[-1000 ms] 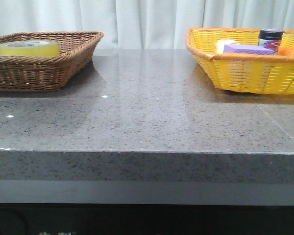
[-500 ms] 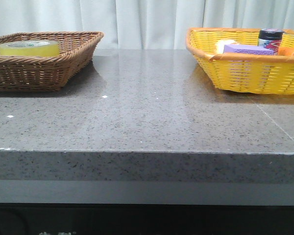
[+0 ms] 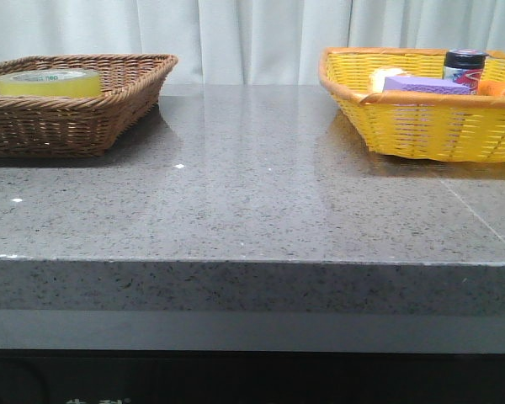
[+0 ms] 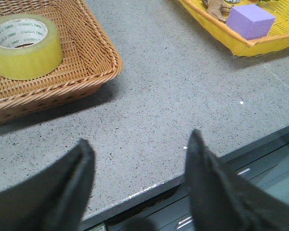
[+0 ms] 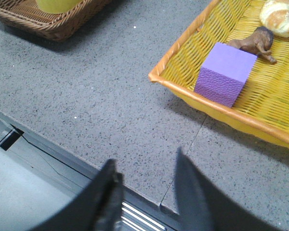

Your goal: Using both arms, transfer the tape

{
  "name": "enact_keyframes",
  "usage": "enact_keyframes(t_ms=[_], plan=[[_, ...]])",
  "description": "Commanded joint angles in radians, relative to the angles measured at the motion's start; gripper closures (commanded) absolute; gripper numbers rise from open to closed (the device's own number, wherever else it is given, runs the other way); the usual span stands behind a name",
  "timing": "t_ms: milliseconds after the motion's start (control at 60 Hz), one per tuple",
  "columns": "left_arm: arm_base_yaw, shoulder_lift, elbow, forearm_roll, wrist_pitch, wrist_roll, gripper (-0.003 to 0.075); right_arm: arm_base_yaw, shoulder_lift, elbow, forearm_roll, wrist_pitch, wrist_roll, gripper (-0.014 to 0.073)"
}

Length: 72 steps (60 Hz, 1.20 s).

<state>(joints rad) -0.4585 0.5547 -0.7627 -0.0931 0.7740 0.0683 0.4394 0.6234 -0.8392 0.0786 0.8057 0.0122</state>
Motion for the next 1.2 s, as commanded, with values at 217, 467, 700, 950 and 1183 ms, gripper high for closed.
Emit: enact_keyframes(t_ms=[217, 467, 700, 950, 1183], plan=[[-0.009, 0.003, -0.026, -0.016, -0.085, -0.011, 0.0741, -0.005, 0.002, -0.026, 0.001, -0.042, -0.001, 0.0661], [-0.009, 0.003, -0.026, -0.016, -0.085, -0.011, 0.0741, -0.005, 0.002, -0.026, 0.001, -0.042, -0.001, 0.0661], [-0.009, 0.003, -0.026, -0.016, -0.085, -0.011, 0.0741, -0.005, 0.002, -0.026, 0.001, -0.042, -0.001, 0.0661], [0.106, -0.177, 0.160, 0.015, -0.332, -0.009, 0.0741, -0.005, 0.002, -0.026, 0.001, -0.042, -0.001, 0.0661], [0.288, -0.396, 0.519, -0.002, -0.699, -0.009, 0.0741, -0.005, 0.002, -0.026, 0.001, -0.042, -0.001, 0.0661]])
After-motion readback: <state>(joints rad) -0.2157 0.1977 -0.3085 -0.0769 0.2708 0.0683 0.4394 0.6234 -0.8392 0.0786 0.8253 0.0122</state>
